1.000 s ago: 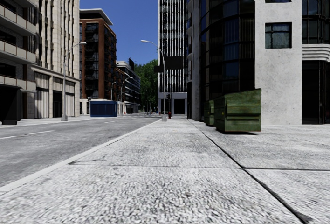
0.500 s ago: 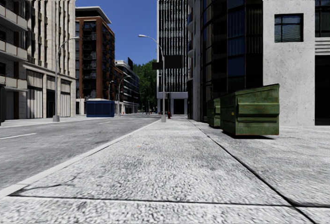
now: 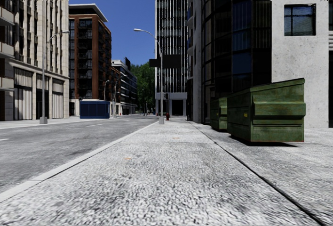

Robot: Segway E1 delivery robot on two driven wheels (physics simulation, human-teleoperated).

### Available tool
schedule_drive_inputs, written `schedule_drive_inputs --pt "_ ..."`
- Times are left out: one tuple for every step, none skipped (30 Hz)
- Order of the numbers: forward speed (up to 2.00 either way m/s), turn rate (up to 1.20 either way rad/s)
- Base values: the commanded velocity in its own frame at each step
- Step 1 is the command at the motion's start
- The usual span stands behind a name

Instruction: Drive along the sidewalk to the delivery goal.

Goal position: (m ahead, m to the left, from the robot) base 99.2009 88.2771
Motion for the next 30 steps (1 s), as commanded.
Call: schedule_drive_inputs --pt "2.0 0.0" --pt "2.0 0.0" --pt "2.0 0.0" --pt "2.0 0.0" --pt "2.0 0.0" --pt "2.0 0.0" --pt "2.0 0.0" --pt "2.0 0.0" --pt "2.0 0.0" --pt "2.0 0.0" --pt "2.0 0.0" --pt "2.0 0.0" --pt "2.0 0.0" --pt "2.0 0.0" --pt "2.0 0.0" --pt "2.0 0.0" --pt "2.0 0.0" --pt "2.0 0.0" --pt "2.0 0.0" --pt "2.0 0.0" --pt "2.0 0.0" --pt "2.0 0.0" --pt "2.0 0.0" --pt "2.0 0.0" --pt "2.0 -0.12" --pt "2.0 -0.22" --pt "2.0 -0.22" --pt "2.0 -0.24" --pt "2.0 -0.25" --pt "2.0 -0.25"
